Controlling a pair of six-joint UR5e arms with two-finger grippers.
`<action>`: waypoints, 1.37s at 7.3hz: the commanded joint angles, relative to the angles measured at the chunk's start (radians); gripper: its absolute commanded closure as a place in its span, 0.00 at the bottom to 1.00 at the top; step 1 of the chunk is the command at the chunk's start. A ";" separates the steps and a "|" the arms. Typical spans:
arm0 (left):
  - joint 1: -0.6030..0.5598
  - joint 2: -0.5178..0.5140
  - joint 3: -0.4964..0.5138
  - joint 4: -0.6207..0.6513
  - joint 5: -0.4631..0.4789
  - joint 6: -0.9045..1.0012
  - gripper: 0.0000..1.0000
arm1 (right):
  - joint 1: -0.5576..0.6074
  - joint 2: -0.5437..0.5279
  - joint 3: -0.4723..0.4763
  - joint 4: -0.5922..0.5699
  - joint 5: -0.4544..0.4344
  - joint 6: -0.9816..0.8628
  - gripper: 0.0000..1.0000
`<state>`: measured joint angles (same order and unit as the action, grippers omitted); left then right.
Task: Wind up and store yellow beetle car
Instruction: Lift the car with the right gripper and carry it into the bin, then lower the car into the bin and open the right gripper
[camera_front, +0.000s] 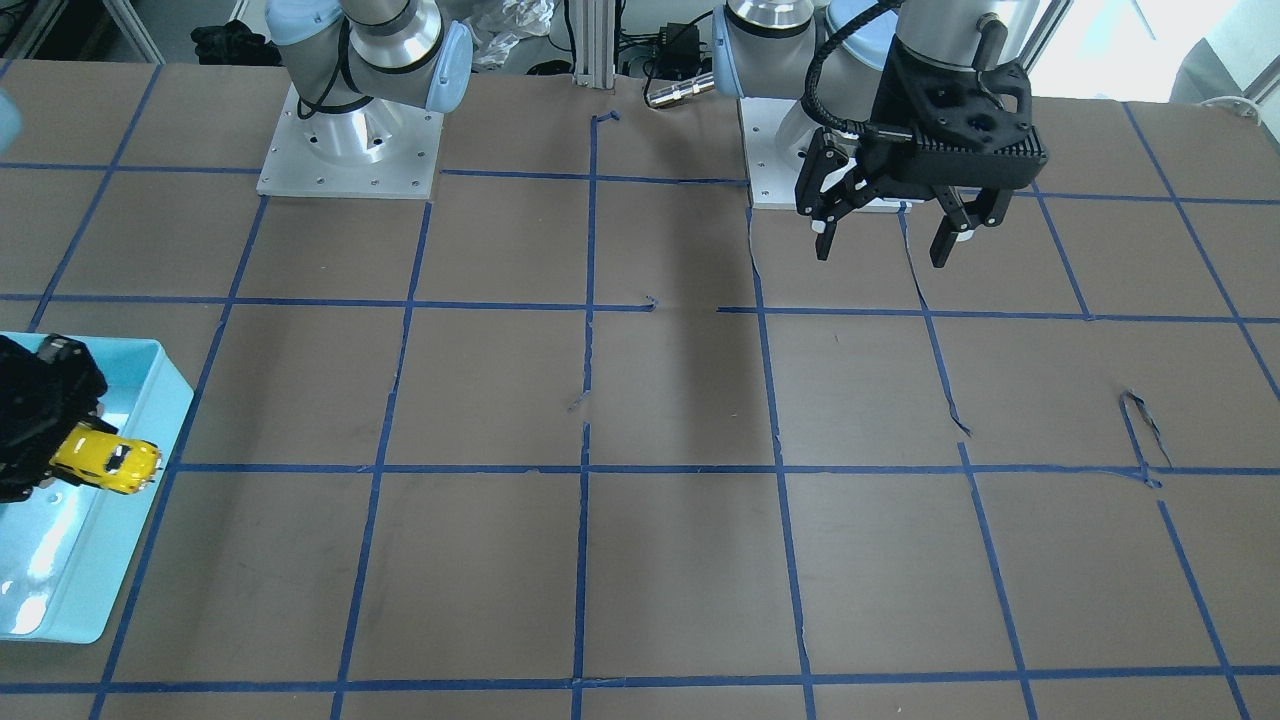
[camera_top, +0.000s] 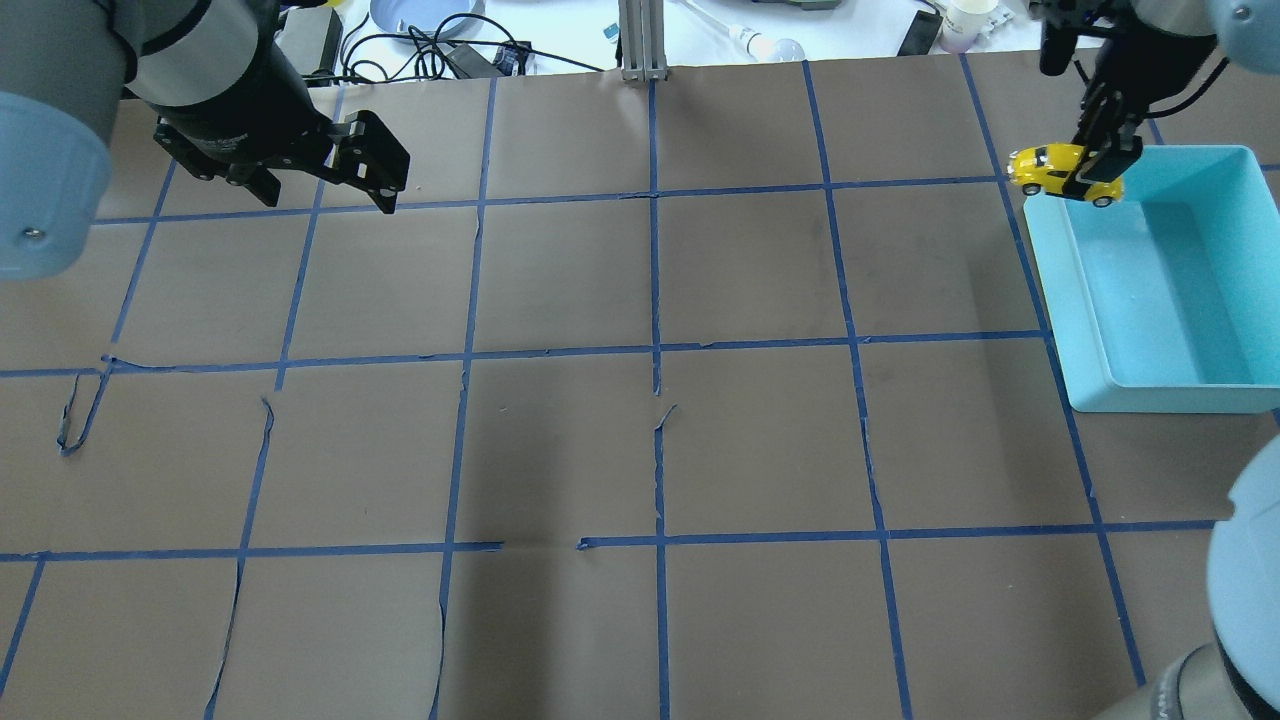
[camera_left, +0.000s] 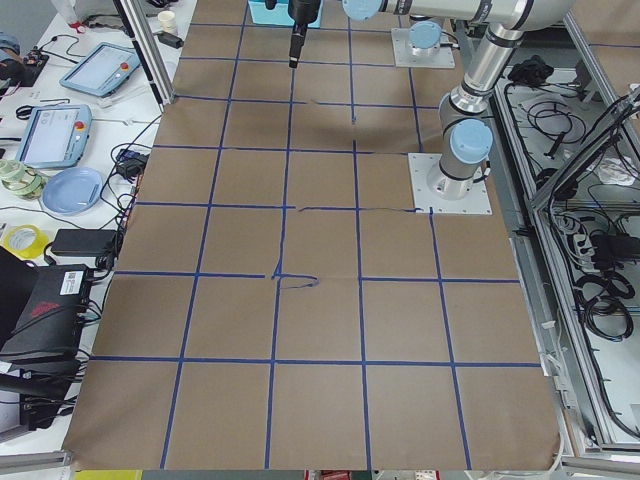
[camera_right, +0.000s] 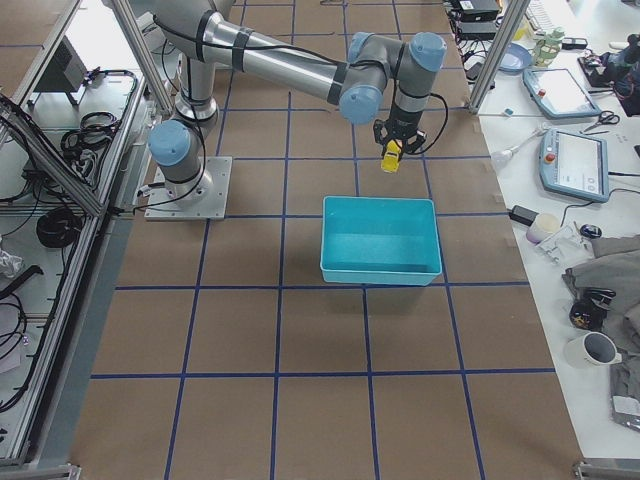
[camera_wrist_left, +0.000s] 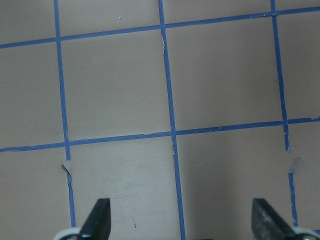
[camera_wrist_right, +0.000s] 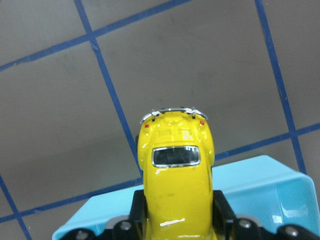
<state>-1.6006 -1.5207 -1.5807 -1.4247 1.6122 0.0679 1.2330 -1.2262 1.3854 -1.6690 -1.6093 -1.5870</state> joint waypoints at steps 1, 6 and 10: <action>0.005 0.000 -0.001 0.001 0.000 0.004 0.00 | -0.160 0.010 0.035 -0.001 -0.009 -0.181 1.00; 0.001 0.000 -0.004 0.001 0.000 0.004 0.00 | -0.227 0.135 0.242 -0.425 -0.038 -0.269 1.00; 0.004 0.000 -0.004 0.007 0.002 0.013 0.00 | -0.227 0.116 0.236 -0.420 -0.001 -0.245 0.00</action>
<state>-1.5974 -1.5202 -1.5846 -1.4188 1.6135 0.0799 1.0064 -1.0944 1.6240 -2.0903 -1.6200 -1.8436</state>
